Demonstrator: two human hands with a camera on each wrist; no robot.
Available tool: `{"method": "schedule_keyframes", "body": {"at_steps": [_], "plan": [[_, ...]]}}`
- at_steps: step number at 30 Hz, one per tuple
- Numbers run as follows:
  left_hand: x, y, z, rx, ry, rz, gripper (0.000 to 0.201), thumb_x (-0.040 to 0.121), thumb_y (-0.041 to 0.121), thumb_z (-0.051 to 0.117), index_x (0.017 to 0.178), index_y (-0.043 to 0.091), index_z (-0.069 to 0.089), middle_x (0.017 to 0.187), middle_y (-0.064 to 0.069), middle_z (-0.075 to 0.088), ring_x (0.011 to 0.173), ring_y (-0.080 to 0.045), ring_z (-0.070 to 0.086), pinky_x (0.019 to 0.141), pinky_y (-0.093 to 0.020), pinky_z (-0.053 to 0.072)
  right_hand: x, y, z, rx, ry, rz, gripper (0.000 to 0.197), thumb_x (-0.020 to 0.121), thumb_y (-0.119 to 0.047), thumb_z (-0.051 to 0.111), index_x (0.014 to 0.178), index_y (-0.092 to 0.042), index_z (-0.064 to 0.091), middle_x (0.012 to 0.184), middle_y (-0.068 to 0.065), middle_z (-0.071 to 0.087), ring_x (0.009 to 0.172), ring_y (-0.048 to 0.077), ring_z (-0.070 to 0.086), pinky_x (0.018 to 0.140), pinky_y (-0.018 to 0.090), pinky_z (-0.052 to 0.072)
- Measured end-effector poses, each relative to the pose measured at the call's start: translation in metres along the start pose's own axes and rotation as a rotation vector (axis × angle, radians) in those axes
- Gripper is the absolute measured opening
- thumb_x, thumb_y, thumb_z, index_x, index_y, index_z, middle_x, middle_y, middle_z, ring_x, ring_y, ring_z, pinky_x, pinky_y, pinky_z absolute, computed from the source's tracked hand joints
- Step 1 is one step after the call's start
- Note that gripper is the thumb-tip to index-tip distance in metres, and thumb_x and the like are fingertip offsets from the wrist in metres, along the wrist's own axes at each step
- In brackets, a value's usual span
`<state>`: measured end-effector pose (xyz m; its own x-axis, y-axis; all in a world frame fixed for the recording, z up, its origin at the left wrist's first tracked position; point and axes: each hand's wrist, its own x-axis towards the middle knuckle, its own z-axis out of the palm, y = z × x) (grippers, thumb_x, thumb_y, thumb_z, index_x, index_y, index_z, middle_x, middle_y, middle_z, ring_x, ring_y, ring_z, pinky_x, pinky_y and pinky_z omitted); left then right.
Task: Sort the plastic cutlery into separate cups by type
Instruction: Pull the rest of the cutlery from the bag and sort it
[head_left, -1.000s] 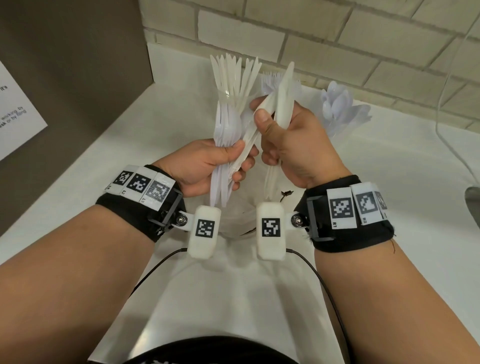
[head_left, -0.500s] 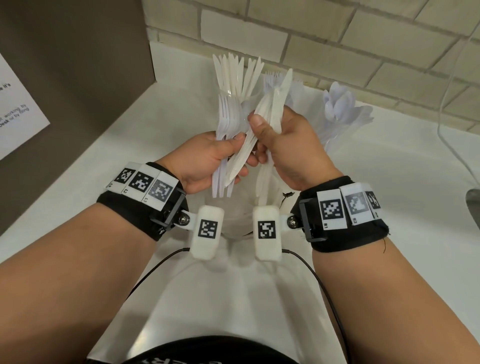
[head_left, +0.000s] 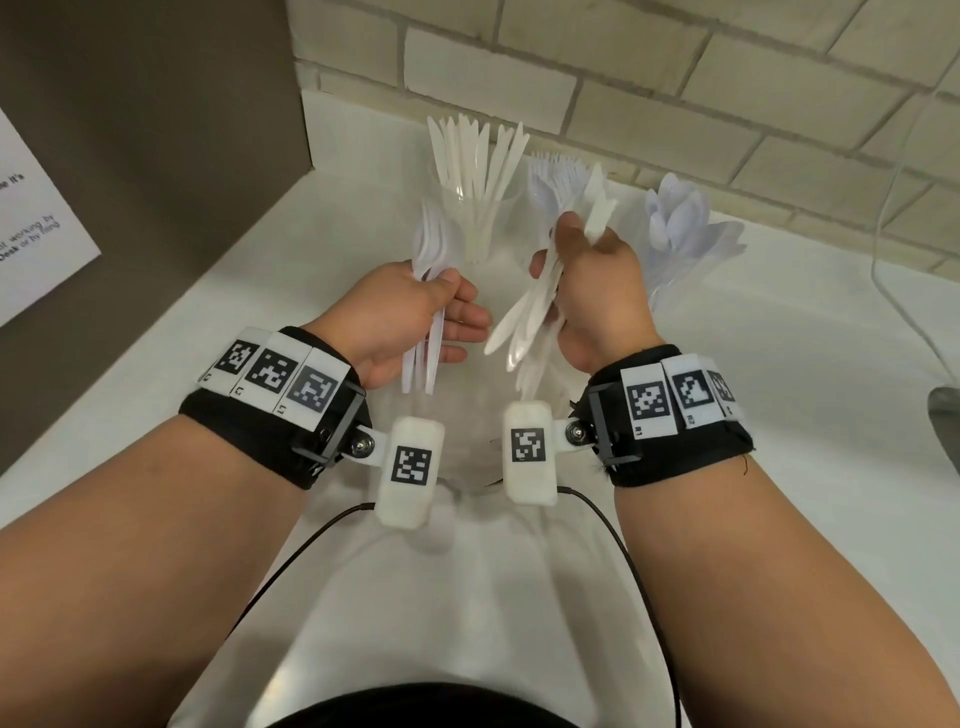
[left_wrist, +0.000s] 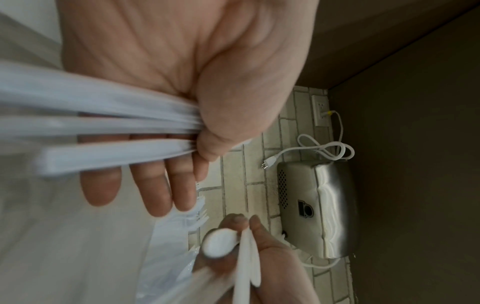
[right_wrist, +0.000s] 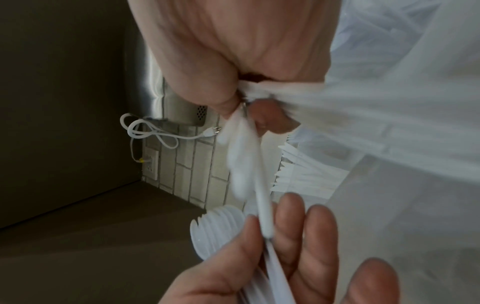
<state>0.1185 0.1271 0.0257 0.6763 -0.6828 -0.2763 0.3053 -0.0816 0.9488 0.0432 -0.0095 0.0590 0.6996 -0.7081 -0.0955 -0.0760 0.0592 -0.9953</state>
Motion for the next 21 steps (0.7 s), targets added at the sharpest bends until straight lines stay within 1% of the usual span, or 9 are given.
{"method": "schedule_keyframes", "body": {"at_steps": [2,4,5,7,8,10,13,16,21], "plan": [[0.000,0.002,0.000,-0.020,0.050,0.000,0.027,0.102,0.026,0.041,0.090,0.010,0.058,0.082,-0.009,0.070,0.080,-0.023,0.070,0.088,-0.048,0.054,0.004,0.000,0.000,0.035,0.017,0.034,0.021,0.100,-0.029,0.043,0.104,-0.010,0.052,0.067,0.002,0.054,0.056,0.014,0.052,0.052,0.027,0.050],[0.000,0.004,-0.002,-0.040,0.075,-0.011,0.026,0.102,0.026,0.042,0.090,0.010,0.058,0.079,-0.007,0.067,0.076,-0.022,0.069,0.085,-0.047,0.055,0.010,-0.001,-0.001,0.120,0.003,0.057,0.025,0.102,-0.027,0.041,0.113,-0.007,0.050,0.068,0.004,0.051,0.063,0.020,0.061,0.070,0.042,0.060],[0.000,0.006,-0.003,-0.043,0.081,-0.015,0.024,0.102,0.026,0.043,0.091,0.010,0.058,0.076,-0.007,0.065,0.071,-0.021,0.069,0.082,-0.046,0.056,0.014,-0.004,-0.002,0.148,-0.004,0.053,0.025,0.102,-0.026,0.040,0.116,-0.006,0.047,0.071,0.005,0.051,0.065,0.024,0.065,0.074,0.048,0.060],[0.000,0.010,-0.006,-0.032,0.100,-0.019,0.021,0.101,0.025,0.046,0.094,0.009,0.057,0.070,-0.004,0.057,0.057,-0.015,0.063,0.072,-0.041,0.060,0.023,-0.014,-0.001,0.172,-0.020,0.014,0.021,0.103,-0.025,0.037,0.117,-0.010,0.042,0.078,0.009,0.056,0.064,0.028,0.068,0.070,0.051,0.060],[-0.001,0.012,-0.007,-0.018,0.112,-0.021,0.019,0.100,0.026,0.047,0.095,0.010,0.057,0.066,-0.002,0.053,0.051,-0.013,0.058,0.064,-0.037,0.061,0.028,-0.021,0.001,0.168,-0.029,-0.010,0.018,0.104,-0.024,0.035,0.115,-0.012,0.041,0.081,0.011,0.059,0.059,0.026,0.066,0.068,0.048,0.060],[0.000,0.015,-0.011,0.013,0.129,-0.032,0.018,0.099,0.028,0.050,0.094,0.012,0.056,0.062,0.000,0.047,0.047,-0.011,0.047,0.050,-0.028,0.054,0.041,-0.033,0.008,0.134,-0.037,-0.059,0.012,0.104,-0.022,0.034,0.110,-0.014,0.041,0.073,0.009,0.058,0.050,0.019,0.055,0.059,0.039,0.058],[0.003,0.021,-0.014,-0.006,0.152,-0.047,0.019,0.097,0.029,0.052,0.089,0.013,0.056,0.059,0.002,0.044,0.047,-0.011,0.041,0.047,-0.025,0.043,0.068,-0.047,0.027,0.032,-0.019,-0.176,0.012,0.102,-0.019,0.036,0.106,-0.011,0.044,0.063,0.004,0.050,0.047,0.015,0.044,0.047,0.028,0.046],[0.006,0.029,-0.016,-0.037,0.171,-0.053,0.018,0.097,0.030,0.054,0.088,0.014,0.056,0.057,0.002,0.044,0.045,-0.011,0.041,0.046,-0.022,0.043,0.098,-0.061,0.048,-0.105,0.001,-0.302,0.017,0.102,-0.021,0.037,0.111,-0.009,0.046,0.067,0.001,0.048,0.052,0.013,0.045,0.049,0.025,0.044],[0.013,0.035,-0.011,0.024,0.134,-0.082,0.018,0.097,0.032,0.053,0.092,0.014,0.054,0.056,0.002,0.044,0.045,-0.010,0.043,0.045,-0.024,0.046,0.143,-0.073,0.073,-0.131,0.049,-0.588,0.024,0.102,-0.021,0.033,0.116,-0.010,0.049,0.067,-0.001,0.049,0.060,0.010,0.049,0.061,0.018,0.045]]}}
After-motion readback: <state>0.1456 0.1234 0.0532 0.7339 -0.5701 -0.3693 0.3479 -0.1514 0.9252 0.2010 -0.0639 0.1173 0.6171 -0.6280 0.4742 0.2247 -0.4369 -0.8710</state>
